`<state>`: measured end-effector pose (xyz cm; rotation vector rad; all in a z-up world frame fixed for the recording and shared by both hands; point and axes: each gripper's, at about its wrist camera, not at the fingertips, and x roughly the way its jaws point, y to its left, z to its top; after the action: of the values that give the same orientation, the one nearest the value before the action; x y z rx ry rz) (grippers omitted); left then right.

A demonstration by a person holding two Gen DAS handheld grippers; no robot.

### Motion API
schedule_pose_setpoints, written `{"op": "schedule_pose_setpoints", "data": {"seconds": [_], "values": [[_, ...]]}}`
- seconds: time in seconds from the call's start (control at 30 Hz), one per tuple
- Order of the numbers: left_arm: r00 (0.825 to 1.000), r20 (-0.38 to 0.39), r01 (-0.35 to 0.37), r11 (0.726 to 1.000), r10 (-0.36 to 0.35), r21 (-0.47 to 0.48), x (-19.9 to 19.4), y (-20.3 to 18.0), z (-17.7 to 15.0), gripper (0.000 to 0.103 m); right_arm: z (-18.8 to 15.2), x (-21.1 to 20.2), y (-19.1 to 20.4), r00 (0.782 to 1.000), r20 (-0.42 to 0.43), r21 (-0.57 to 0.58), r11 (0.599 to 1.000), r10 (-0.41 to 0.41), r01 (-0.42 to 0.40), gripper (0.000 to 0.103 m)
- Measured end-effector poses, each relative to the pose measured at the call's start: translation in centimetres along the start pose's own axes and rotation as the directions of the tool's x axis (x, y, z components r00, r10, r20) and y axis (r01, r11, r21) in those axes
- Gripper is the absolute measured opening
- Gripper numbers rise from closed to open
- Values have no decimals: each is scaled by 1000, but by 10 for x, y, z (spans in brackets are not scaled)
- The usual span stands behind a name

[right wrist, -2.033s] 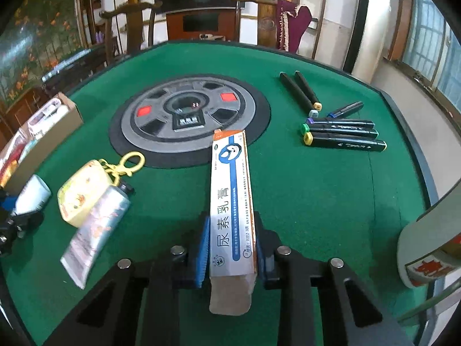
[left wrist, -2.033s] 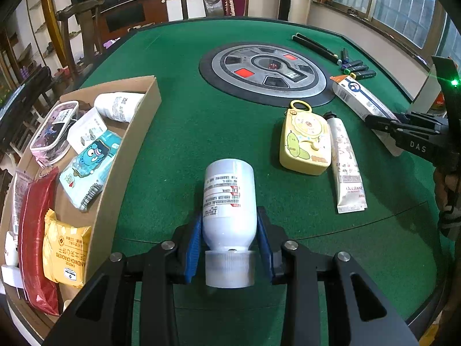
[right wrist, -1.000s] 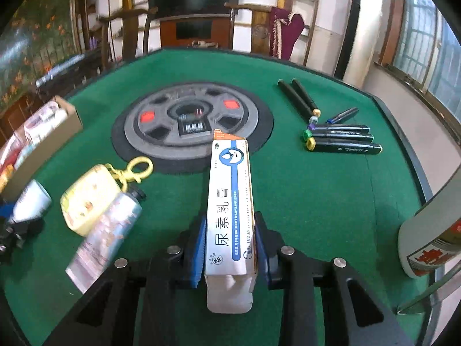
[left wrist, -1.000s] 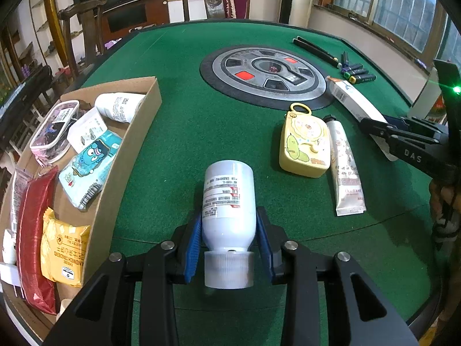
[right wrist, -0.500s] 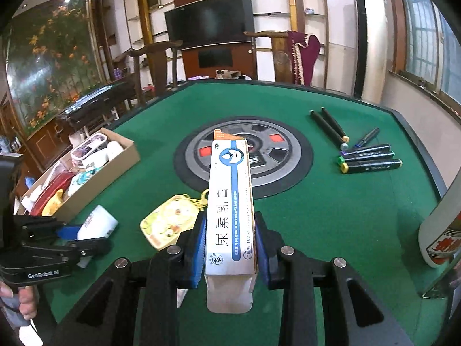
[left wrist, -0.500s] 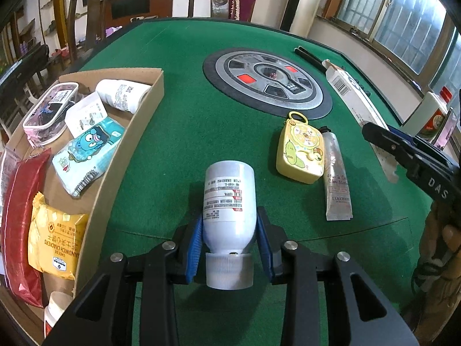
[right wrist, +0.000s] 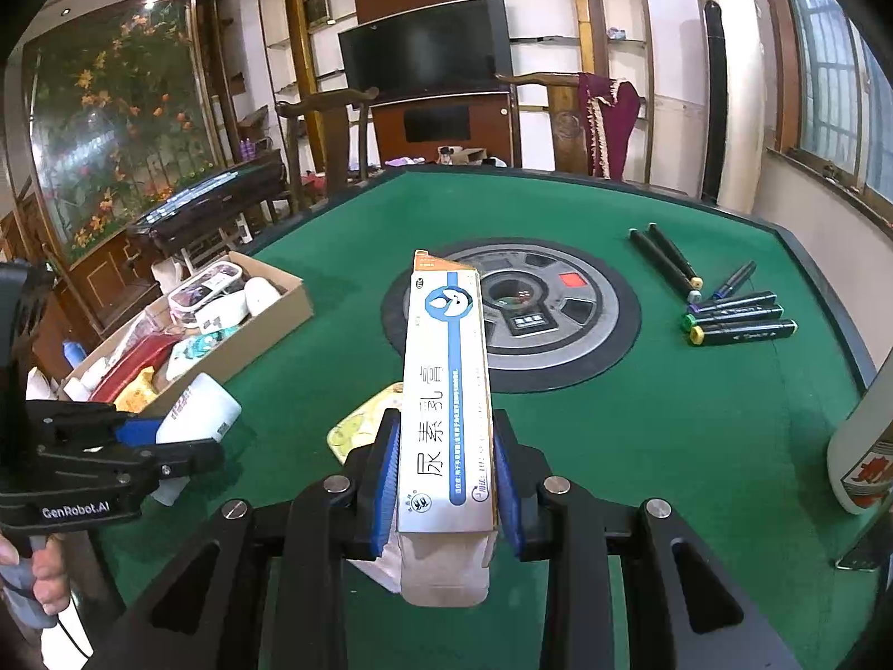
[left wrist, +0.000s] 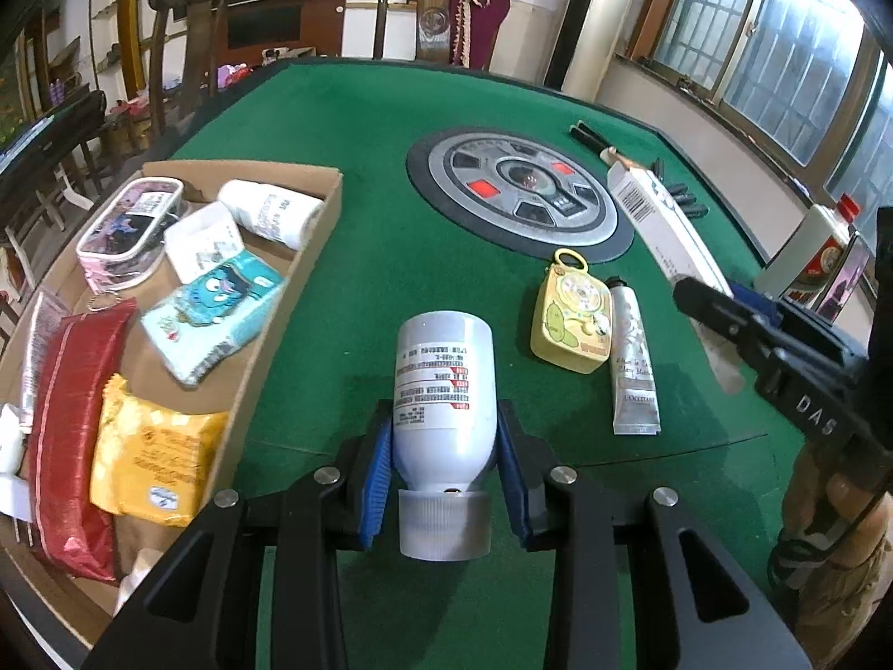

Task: Organize objects
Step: 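Carry pill bottle toward tray with left gripper while right gripper carries cream box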

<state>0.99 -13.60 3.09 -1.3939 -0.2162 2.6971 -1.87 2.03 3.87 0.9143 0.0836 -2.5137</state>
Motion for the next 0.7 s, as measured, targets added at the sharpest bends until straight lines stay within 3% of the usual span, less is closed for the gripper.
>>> {"op": "schedule_pose_setpoints", "data": {"seconds": [0.23, 0.7], "values": [[999, 48, -21, 999, 23, -49, -30, 26, 0, 33, -3, 4, 18, 999, -8, -14, 999, 42, -42, 32], [984, 96, -130, 974, 150, -186, -84, 96, -19, 34, -7, 12, 36, 996, -37, -38, 996, 77, -78, 32]]}}
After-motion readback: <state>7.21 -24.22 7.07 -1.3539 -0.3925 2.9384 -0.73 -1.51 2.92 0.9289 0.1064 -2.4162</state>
